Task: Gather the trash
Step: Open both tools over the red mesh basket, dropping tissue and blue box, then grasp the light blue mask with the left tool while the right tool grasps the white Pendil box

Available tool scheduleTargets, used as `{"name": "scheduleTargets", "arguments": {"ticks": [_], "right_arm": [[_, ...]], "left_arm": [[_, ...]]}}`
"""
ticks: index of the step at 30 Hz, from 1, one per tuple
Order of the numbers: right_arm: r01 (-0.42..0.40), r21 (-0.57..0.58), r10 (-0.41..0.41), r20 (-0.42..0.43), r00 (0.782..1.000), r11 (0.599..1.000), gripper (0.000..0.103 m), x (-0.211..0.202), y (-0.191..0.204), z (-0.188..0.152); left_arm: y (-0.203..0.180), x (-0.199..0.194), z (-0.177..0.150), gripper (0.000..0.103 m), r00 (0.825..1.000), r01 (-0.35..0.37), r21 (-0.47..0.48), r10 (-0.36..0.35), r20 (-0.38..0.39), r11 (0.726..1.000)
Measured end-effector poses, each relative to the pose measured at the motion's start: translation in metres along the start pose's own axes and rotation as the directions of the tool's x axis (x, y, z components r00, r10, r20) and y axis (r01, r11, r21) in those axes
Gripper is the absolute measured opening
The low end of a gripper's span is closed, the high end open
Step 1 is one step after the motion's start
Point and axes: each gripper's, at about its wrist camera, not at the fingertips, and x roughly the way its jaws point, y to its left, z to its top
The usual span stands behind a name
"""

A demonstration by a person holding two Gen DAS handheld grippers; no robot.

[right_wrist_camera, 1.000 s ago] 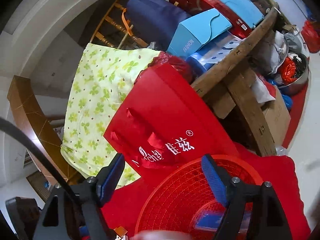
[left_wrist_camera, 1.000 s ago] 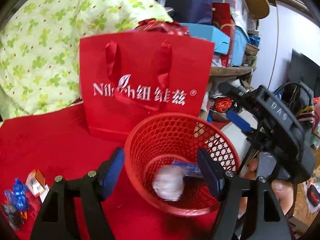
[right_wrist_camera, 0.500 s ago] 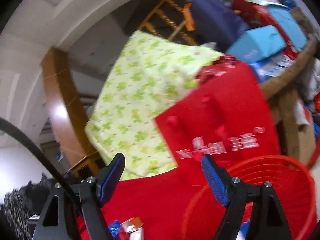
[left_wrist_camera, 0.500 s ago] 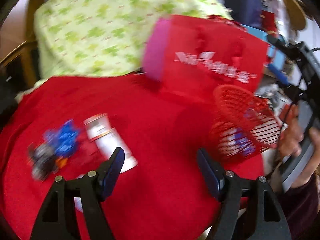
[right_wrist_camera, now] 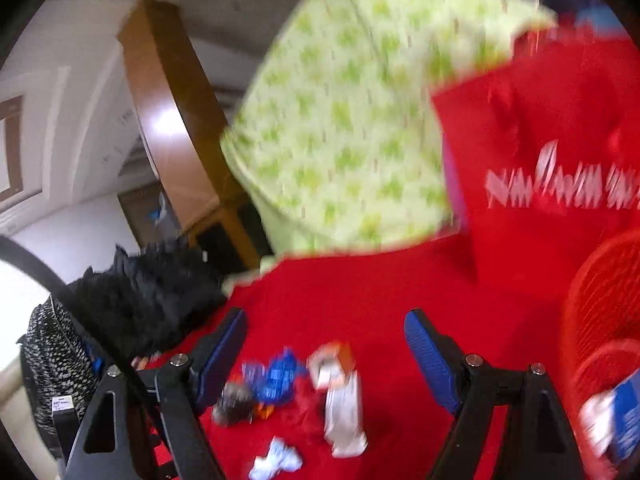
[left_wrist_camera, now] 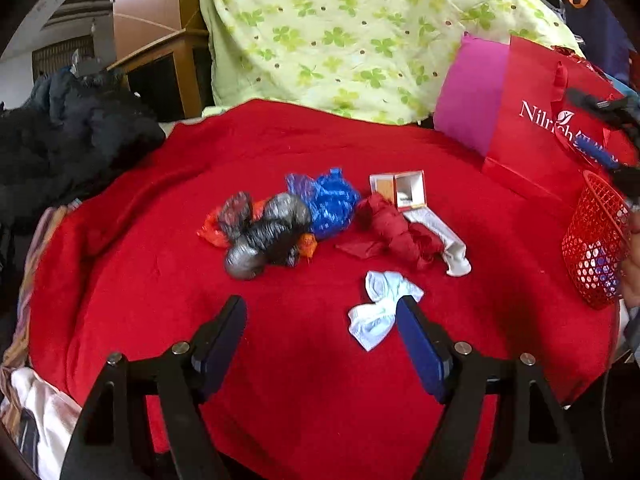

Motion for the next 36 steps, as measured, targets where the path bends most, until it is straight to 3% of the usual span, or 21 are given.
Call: {"name": "scheduleTargets", "arguments": {"ticks": [4, 7, 10, 22, 23, 26, 32, 36], "right_arm": [[0.054, 0.048, -0.041, -0.242, 0.970, 0.997, 0.083, 0.067, -0.011, -0.021], [0.100, 0.022, -0.086, -0.348, 0.934, 0.995, 0.082, 0.106, -0.015, -0.041], [0.144, -0.014, -0.136, -0.433, 0.891, 0.989, 0.071, 0.143, -0.017, -0.060], [0.213, -0.080, -0.220, -0.570, 0.791, 0.974, 0.067, 0.219, -0.019, -0.098], [0.216, -0.091, -0.229, -0.569, 0.790, 0.972, 0.065, 0.220, -0.019, -0.099], [0.230, -0.152, -0.275, -0.556, 0.784, 0.961, 0.041, 0.217, -0.016, -0.099], [0.231, -0.096, -0.244, -0.569, 0.785, 0.968, 0.041, 0.195, -0.030, -0.088], [0.237, -0.066, -0.235, -0.528, 0.816, 0.969, 0.041, 0.162, -0.037, -0.074]], "left_arm": [[-0.001, 0.011, -0.007, 0.078, 0.999, 0.022, -0.005, -0.022, -0.027, 1.000], [-0.002, 0.022, -0.012, 0.078, 0.998, 0.044, -0.011, -0.044, -0.051, 0.999], [-0.001, 0.031, -0.017, 0.078, 0.996, 0.059, -0.016, -0.060, -0.072, 0.998], [0.009, 0.048, -0.024, 0.078, 0.989, 0.092, -0.040, -0.096, -0.114, 0.995], [0.008, 0.049, -0.023, 0.078, 0.988, 0.098, -0.038, -0.102, -0.117, 0.994], [0.001, 0.055, -0.023, 0.078, 0.983, 0.126, -0.032, -0.129, -0.131, 0.991], [-0.017, 0.070, -0.015, 0.078, 0.972, 0.177, -0.030, -0.180, -0.154, 0.984], [-0.026, 0.085, -0.006, 0.078, 0.967, 0.189, -0.038, -0.193, -0.165, 0.981]]}}
